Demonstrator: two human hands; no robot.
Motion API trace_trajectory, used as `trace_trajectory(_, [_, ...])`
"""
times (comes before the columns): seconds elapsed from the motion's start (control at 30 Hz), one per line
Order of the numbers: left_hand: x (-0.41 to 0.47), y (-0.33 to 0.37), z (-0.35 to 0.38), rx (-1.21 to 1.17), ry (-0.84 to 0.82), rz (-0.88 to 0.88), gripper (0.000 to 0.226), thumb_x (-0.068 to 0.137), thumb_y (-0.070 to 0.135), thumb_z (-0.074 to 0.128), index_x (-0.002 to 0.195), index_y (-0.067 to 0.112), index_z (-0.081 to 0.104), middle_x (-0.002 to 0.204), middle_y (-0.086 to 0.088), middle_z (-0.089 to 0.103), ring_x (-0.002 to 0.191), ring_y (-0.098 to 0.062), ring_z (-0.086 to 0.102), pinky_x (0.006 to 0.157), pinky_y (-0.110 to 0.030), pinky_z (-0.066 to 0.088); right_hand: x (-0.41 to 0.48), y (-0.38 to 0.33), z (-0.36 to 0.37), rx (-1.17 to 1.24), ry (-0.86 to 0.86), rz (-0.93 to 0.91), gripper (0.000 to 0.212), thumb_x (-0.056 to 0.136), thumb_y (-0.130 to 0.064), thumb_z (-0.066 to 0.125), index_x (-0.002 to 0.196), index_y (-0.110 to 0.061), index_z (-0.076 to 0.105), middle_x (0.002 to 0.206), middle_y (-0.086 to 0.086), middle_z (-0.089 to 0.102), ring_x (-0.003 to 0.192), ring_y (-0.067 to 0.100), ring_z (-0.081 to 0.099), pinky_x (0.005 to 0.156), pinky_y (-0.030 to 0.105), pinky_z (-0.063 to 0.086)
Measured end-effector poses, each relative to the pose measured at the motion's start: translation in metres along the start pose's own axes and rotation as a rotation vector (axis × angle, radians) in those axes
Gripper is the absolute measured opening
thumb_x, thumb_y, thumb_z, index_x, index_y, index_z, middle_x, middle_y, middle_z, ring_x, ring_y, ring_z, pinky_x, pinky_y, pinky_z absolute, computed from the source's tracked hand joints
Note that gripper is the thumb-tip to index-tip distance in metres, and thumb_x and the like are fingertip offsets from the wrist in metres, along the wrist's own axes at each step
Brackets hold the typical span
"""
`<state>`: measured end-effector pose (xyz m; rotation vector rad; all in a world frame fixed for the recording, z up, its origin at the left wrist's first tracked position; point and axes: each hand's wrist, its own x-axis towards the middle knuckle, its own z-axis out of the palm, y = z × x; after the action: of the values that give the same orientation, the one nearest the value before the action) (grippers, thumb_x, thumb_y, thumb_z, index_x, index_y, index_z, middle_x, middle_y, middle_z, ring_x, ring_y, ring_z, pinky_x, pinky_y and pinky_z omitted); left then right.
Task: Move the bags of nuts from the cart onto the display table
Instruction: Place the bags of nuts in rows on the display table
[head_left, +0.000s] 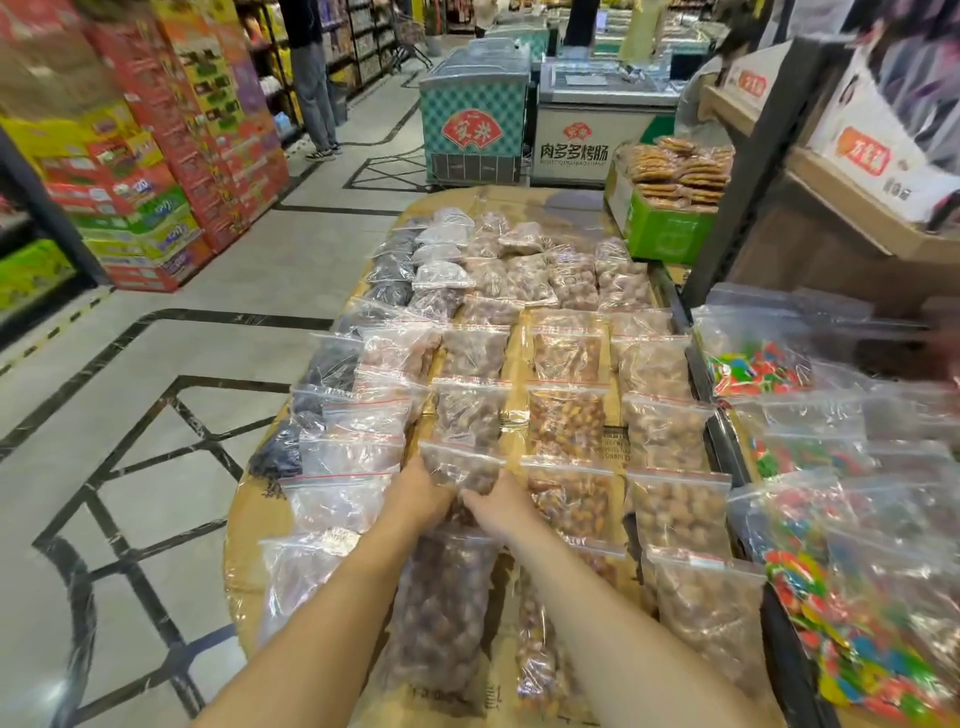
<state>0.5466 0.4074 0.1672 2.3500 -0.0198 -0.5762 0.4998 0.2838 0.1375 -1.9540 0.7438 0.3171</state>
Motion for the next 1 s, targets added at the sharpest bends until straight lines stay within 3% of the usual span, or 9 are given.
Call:
trace_trajectory(0.2, [0.005,-0.005,-0.002,-0.015,0.035,0.006,0.045,0.091,0.018,0.073,0.131,0.008,0.054,0.119,-0.011,0.069,0.110,-0.031,0.067,0.081,-0.031,0.049,-0.003,-0.005,-0.009,-0.026,-0.004,-0.039,0.057,0.101,-0.035,0.070,0.149,-0.017,0.045,0.126,-0.004,0.061,0.107,0.018,0.060,0.076,0.029,0.047])
trace_trajectory(0.3, [0.003,-0.005,-0.004,-0.007,0.020,0.013,0.042,0.093,0.017,0.073,0.129,0.009,0.053,0.111,-0.005,0.067,0.100,-0.025,0.065,0.079,-0.031,0.049,-0.001,-0.005,-0.009,-0.019,0.010,-0.054,0.061,0.099,-0.037,0.073,0.151,-0.020,0.046,0.130,-0.004,0.065,0.107,0.018,0.062,0.081,0.032,0.048])
trace_trajectory(0.4, [0.003,-0.002,-0.006,0.020,-0.019,0.027,0.050,0.089,0.020,0.073,0.132,0.010,0.050,0.119,-0.008,0.067,0.106,-0.028,0.068,0.082,-0.033,0.054,0.000,-0.005,-0.013,-0.049,0.008,-0.045,0.055,0.097,-0.042,0.074,0.144,-0.023,0.052,0.118,-0.006,0.068,0.102,0.021,0.069,0.077,0.033,0.052])
trace_trajectory(0.5, [0.017,0.011,-0.013,0.076,-0.026,0.100,0.067,0.076,0.041,0.072,0.132,0.011,0.051,0.125,-0.006,0.065,0.110,-0.028,0.067,0.086,-0.035,0.057,0.005,-0.013,-0.022,-0.123,0.030,-0.029,0.052,0.099,-0.049,0.068,0.139,-0.020,0.053,0.110,-0.004,0.069,0.096,0.022,0.071,0.079,0.038,0.059])
trace_trajectory(0.6, [0.039,0.028,-0.018,0.074,-0.012,0.157,0.065,0.080,0.050,0.069,0.131,0.013,0.052,0.124,-0.008,0.067,0.108,-0.031,0.070,0.091,-0.052,0.062,0.019,-0.029,-0.032,-0.164,0.122,-0.018,0.067,0.102,-0.042,0.061,0.157,-0.010,0.041,0.141,0.007,0.063,0.115,0.027,0.066,0.092,0.040,0.058])
trace_trajectory(0.7, [0.046,0.051,-0.034,0.106,0.016,0.176,0.058,0.092,0.044,0.069,0.136,0.011,0.049,0.127,-0.010,0.065,0.110,-0.033,0.068,0.095,-0.053,0.059,0.031,-0.047,-0.043,-0.149,0.176,-0.026,0.068,0.105,-0.038,0.058,0.163,-0.009,0.036,0.134,0.007,0.061,0.098,0.023,0.060,0.072,0.030,0.047])
trace_trajectory(0.77, [0.057,0.058,-0.041,0.111,0.008,0.166,0.062,0.092,0.042,0.070,0.140,0.009,0.049,0.131,-0.012,0.065,0.113,-0.034,0.067,0.097,-0.051,0.058,0.033,-0.057,-0.049,-0.134,0.195,-0.053,0.068,0.109,-0.035,0.055,0.167,-0.011,0.028,0.140,0.007,0.061,0.100,0.022,0.066,0.060,0.026,0.042])
trace_trajectory(0.9, [0.082,0.057,-0.040,0.139,-0.051,0.120,0.057,0.094,0.030,0.071,0.139,0.003,0.049,0.128,-0.013,0.064,0.111,-0.030,0.063,0.088,-0.038,0.054,0.049,-0.065,-0.055,-0.130,0.181,-0.058,0.056,0.111,-0.033,0.054,0.161,-0.011,0.041,0.134,0.007,0.064,0.101,0.022,0.061,0.081,0.030,0.046])
trace_trajectory(1.0, [0.098,0.054,-0.034,0.106,-0.078,0.101,0.053,0.092,0.018,0.068,0.139,0.004,0.048,0.128,-0.014,0.067,0.106,-0.028,0.065,0.082,-0.036,0.055,0.059,-0.072,-0.051,-0.063,0.143,-0.022,0.055,0.109,-0.030,0.057,0.160,-0.014,0.042,0.130,0.005,0.066,0.098,0.019,0.058,0.078,0.029,0.045])
